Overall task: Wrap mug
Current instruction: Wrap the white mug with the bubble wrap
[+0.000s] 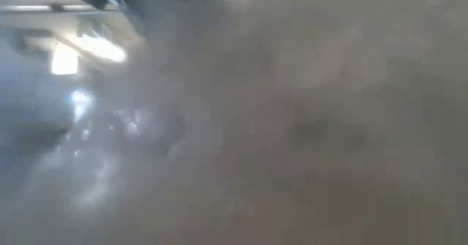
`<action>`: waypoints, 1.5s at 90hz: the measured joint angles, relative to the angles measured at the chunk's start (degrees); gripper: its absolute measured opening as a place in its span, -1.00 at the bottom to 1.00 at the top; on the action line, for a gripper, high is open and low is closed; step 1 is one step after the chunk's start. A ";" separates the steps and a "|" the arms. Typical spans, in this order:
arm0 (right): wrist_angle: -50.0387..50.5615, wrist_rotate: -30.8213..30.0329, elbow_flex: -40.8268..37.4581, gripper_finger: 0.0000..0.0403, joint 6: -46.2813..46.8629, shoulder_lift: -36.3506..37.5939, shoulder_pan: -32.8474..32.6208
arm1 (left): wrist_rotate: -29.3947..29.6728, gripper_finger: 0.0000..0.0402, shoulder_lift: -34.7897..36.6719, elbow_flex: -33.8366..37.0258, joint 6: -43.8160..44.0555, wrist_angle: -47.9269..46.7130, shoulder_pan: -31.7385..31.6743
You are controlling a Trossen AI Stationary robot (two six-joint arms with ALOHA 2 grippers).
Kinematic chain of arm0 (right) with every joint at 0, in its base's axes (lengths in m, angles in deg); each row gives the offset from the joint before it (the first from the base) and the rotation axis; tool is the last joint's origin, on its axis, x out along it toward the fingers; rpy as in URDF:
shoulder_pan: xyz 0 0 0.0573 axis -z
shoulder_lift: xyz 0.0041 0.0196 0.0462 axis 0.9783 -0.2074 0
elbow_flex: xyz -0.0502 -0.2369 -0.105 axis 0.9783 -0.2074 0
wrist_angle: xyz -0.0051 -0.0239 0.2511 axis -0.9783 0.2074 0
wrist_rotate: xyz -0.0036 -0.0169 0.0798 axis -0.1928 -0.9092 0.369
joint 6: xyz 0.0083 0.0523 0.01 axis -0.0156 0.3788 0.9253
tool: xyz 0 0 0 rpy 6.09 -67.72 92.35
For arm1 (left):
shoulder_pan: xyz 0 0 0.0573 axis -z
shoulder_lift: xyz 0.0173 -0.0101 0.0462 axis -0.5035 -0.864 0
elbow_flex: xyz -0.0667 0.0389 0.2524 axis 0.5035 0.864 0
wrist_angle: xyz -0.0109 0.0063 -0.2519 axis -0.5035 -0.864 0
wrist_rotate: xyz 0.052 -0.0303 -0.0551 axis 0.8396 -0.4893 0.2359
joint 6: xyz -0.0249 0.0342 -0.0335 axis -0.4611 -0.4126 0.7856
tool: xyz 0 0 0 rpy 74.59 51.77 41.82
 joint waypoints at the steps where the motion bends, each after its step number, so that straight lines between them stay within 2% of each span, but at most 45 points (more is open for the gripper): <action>1: 0.86 0.00 0.52 -1.00 -0.09 0.02 0.01 | -0.03 -0.89 -0.13 0.00 0.13 -0.06 -0.04; 10: 9.44 -0.60 4.74 -1.00 -0.20 0.13 0.01 | -0.05 -0.89 -1.26 -0.10 0.96 0.01 -0.63; 23: 23.13 -5.42 8.93 -1.00 0.63 0.16 0.01 | -0.01 -0.90 -1.87 -0.13 1.24 0.69 -1.40; 31: 32.00 -7.32 9.34 -1.00 2.90 0.62 0.01 | -0.05 -0.90 -1.82 -0.40 1.20 0.49 -1.45; 37: 33.37 -7.39 7.46 -1.00 4.20 0.86 -0.01 | -0.57 -0.90 -1.71 -0.68 1.22 0.14 -1.49; 44: 30.79 -7.40 3.94 -1.00 4.39 0.92 -0.34 | -1.30 -0.90 -1.74 -1.19 1.16 -0.46 -1.52; 58: 14.56 -7.30 -0.26 -1.00 2.54 0.92 -1.25 | -2.25 -0.90 -1.84 -3.05 1.98 -2.82 -1.58; 68: 7.25 -6.89 -0.94 -1.00 1.61 0.92 -1.44 | -3.24 -0.90 -1.87 -6.60 1.84 -8.97 -1.63; 90: 0.31 -6.88 -2.90 -1.00 0.59 0.92 -1.44 | -3.59 -0.90 -2.05 -13.93 0.85 -23.71 -1.77; 109: -7.73 -6.88 -5.85 -1.00 1.24 0.92 -1.41 | -3.64 -0.90 -5.11 -12.87 -1.47 -22.22 -2.32; 135: -10.55 -6.93 -5.85 -1.00 0.65 0.90 -2.27 | -3.50 -0.90 -6.50 -12.75 -2.35 -20.15 -2.35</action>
